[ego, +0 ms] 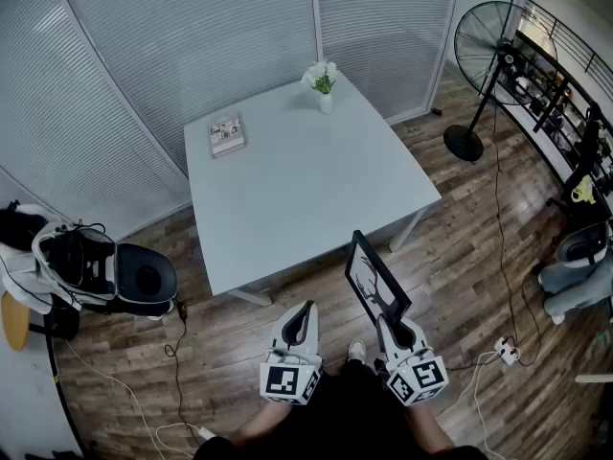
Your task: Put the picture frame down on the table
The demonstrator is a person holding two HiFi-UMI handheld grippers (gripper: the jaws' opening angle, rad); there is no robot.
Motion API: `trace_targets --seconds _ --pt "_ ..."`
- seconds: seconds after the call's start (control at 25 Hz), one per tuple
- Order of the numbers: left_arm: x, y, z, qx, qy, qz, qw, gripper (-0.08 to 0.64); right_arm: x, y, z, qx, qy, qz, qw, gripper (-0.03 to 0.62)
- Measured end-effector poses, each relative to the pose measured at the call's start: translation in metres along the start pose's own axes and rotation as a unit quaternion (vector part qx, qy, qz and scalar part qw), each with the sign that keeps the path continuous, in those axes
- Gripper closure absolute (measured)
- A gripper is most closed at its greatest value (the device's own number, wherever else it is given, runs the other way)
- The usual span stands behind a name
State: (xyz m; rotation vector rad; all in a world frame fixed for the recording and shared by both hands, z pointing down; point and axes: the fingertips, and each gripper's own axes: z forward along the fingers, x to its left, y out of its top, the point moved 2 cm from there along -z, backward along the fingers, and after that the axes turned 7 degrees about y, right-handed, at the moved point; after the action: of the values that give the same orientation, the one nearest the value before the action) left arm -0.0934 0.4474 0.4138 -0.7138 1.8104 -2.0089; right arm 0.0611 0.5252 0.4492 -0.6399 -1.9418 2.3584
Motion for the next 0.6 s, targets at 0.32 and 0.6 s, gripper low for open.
trace_targets --seconds 0.32,0.6 --pt "-0.013 -0.003 -0.001 -0.001 0.001 0.006 1.0 0.543 -0.004 -0.001 -0.009 -0.001 0.008 0.0 1.0 0.543" --pt "-0.02 -0.001 0.003 -0.002 0.01 0.007 0.9999 0.543 -0.01 0.003 -0.009 0.001 0.018 0.003 1.0 0.543"
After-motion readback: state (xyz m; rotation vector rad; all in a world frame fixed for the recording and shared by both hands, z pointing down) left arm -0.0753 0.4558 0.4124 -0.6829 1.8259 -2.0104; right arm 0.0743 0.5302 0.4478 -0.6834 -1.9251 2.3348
